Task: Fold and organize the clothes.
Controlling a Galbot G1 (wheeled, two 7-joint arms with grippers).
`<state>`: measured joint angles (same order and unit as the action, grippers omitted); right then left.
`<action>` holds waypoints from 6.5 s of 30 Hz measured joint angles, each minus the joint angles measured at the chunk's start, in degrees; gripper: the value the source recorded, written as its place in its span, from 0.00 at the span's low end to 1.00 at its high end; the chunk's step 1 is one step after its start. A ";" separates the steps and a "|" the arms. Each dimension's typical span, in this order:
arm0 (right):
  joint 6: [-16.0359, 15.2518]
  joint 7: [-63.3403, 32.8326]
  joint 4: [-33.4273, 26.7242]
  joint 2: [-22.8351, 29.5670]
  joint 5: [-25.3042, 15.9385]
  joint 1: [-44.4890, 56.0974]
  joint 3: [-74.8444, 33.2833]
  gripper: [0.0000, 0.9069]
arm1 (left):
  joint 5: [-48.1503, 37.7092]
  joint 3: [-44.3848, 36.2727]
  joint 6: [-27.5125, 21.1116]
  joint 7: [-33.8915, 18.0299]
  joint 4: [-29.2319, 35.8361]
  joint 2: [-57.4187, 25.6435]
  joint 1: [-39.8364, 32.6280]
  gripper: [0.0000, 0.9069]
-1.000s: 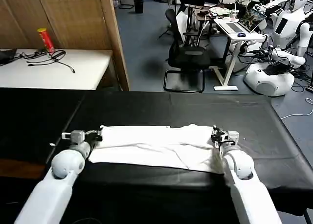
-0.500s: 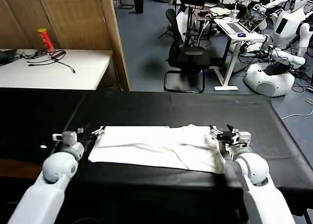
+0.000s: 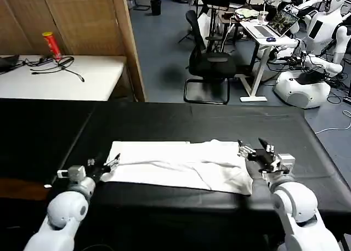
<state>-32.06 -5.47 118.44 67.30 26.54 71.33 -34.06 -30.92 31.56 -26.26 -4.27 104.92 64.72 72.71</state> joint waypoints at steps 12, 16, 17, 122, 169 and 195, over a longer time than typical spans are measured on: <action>-0.01 -0.19 3.42 0.03 -0.14 1.26 -0.60 0.97 | -0.90 0.40 0.95 0.65 0.01 1.25 2.61 0.65; 0.08 -0.20 3.73 0.22 -0.61 1.50 -0.55 0.97 | -0.58 0.30 1.00 0.86 0.45 1.66 3.25 0.26; 0.12 -0.18 3.81 0.26 -0.73 1.53 -0.51 0.97 | -0.46 0.25 1.01 1.04 0.59 1.72 3.35 0.19; 3.88 7.36 -4.74 0.31 -6.39 -4.48 15.84 0.97 | 9.02 -18.51 2.12 -1.31 12.64 8.43 -3.84 0.97; 4.46 3.85 2.25 0.87 -5.12 -2.22 11.64 0.97 | -17.98 -1.86 6.45 3.00 -5.06 5.69 -2.62 0.78; 5.30 3.91 1.86 2.10 -7.65 -1.14 10.51 0.97 | -3.11 -0.49 5.10 2.59 -1.47 0.24 -2.61 0.00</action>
<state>-26.76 -1.56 120.30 69.40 18.89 70.19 -23.55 -34.03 31.07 -21.16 -1.69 103.44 64.96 70.10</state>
